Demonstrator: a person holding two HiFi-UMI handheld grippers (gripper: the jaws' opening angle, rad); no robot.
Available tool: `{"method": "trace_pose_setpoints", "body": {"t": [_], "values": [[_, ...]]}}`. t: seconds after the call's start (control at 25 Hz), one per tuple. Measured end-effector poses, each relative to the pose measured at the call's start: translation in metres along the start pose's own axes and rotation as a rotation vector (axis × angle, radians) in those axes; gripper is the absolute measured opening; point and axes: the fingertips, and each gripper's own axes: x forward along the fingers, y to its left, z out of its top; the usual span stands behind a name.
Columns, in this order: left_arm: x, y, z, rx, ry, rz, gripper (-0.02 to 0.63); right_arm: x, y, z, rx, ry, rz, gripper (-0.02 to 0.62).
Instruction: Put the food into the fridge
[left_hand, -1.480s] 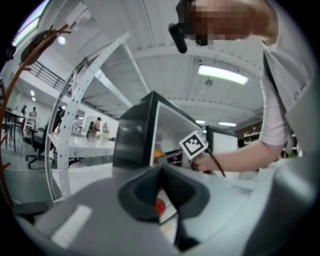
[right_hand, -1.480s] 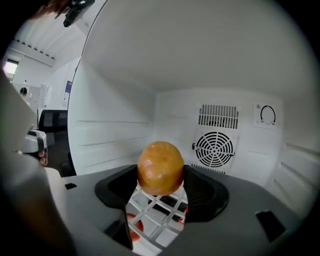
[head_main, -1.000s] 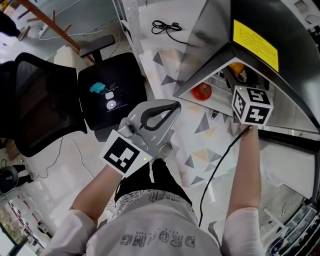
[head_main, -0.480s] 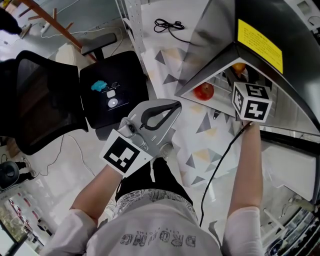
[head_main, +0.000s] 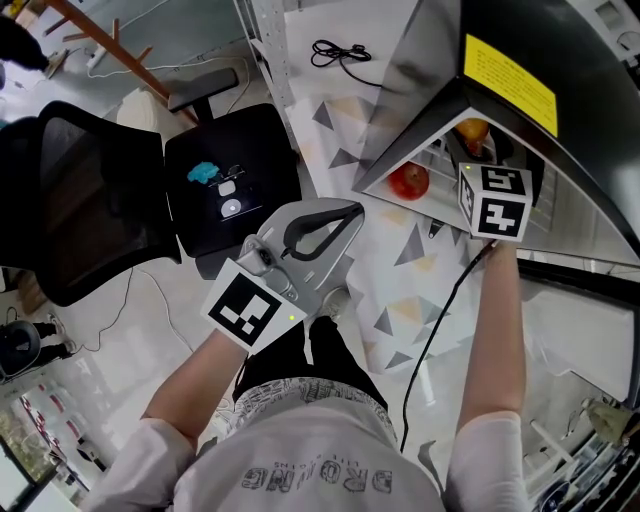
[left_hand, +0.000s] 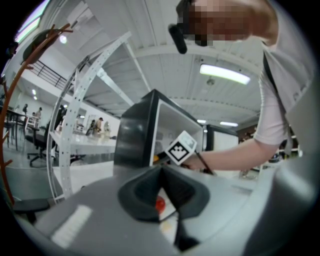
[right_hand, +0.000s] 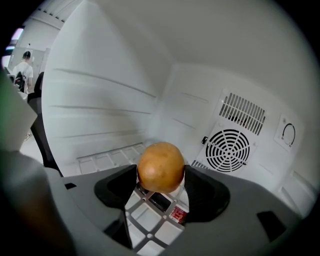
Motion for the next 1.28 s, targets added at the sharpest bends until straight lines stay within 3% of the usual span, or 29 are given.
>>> {"method": "trace_pose_setpoints", "body": {"t": [0.36,0.96,1.08,1.28], "values": [[0.000,-0.009,0.009,0.031,-0.001,-0.005,0.008,-0.020,0.002,0.004,0.029,-0.054,0.019,0.287],[0.005,-0.045,0.044,0.120,0.003,-0.030,0.008,-0.109,0.015,0.021,0.143,-0.232,0.118,0.284],[0.006,-0.053,0.050,0.134,0.003,-0.038,0.008,-0.127,0.013,0.025,0.171,-0.268,0.118,0.238],[0.009,-0.064,0.060,0.161,-0.002,-0.054,0.008,-0.151,0.016,0.028,0.197,-0.311,0.129,0.215]]}}
